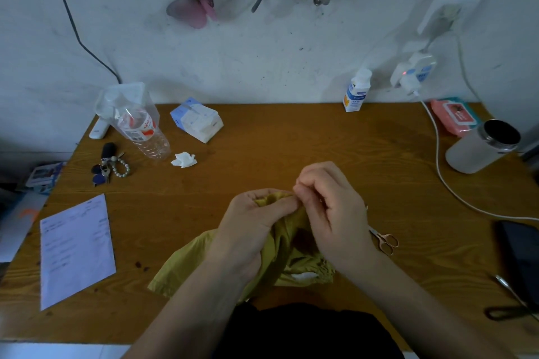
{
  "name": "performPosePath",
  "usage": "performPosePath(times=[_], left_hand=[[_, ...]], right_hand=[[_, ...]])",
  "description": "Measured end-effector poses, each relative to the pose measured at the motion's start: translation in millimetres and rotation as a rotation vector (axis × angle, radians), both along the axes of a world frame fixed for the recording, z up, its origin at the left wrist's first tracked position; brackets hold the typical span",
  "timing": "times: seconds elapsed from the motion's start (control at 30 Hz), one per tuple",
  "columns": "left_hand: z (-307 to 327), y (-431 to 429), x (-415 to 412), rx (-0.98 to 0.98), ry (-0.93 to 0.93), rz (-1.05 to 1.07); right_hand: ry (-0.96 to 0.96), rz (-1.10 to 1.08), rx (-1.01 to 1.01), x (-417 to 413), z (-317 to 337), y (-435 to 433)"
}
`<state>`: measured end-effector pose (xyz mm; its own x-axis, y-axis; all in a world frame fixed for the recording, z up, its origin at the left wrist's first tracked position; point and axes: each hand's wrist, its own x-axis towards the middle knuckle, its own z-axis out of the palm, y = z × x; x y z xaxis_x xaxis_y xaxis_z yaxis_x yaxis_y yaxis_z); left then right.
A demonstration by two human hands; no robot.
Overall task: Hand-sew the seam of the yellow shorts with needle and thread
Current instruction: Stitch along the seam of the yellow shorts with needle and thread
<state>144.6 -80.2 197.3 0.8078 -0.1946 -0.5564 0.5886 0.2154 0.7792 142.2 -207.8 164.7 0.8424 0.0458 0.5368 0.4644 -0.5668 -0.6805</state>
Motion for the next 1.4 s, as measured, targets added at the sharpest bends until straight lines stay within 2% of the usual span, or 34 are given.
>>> performPosePath(times=[0.13, 0.2, 0.3, 0.37, 0.47, 0.53, 0.6, 0.97, 1.4], left_hand=[[-1, -9, 1, -0.105, 0.112, 0.009], [-2, -12, -3, -0.087, 0.136, 0.002], [-5, -11, -5, -0.104, 0.145, 0.039], [-7, -4, -1, -0.073, 0.057, 0.115], [-7, 9, 6, 0.002, -0.066, 0.185], [-6, 16, 9, 0.035, -0.106, 0.216], [-6, 23, 10, 0.048, -0.129, 0.244], [-8, 40, 16, 0.057, -0.162, 0.297], [-6, 50, 19, 0.076, -0.179, 0.355]], right_hand=[[-0.192, -0.056, -0.026, 5, -3, 8], [-0.253, -0.050, -0.031, 9, 1, 12], [-0.138, -0.026, 0.095, 15, 10, 13], [0.109, 0.046, 0.382, 17, 16, 8], [0.507, 0.160, 0.992, 20, 24, -8], [0.628, 0.139, 1.205, 21, 22, -22], [0.669, 0.094, 1.311, 21, 20, -34], [0.698, -0.192, 1.532, 8, 0, -80], [0.685, -0.384, 1.614, -1, -20, -106]])
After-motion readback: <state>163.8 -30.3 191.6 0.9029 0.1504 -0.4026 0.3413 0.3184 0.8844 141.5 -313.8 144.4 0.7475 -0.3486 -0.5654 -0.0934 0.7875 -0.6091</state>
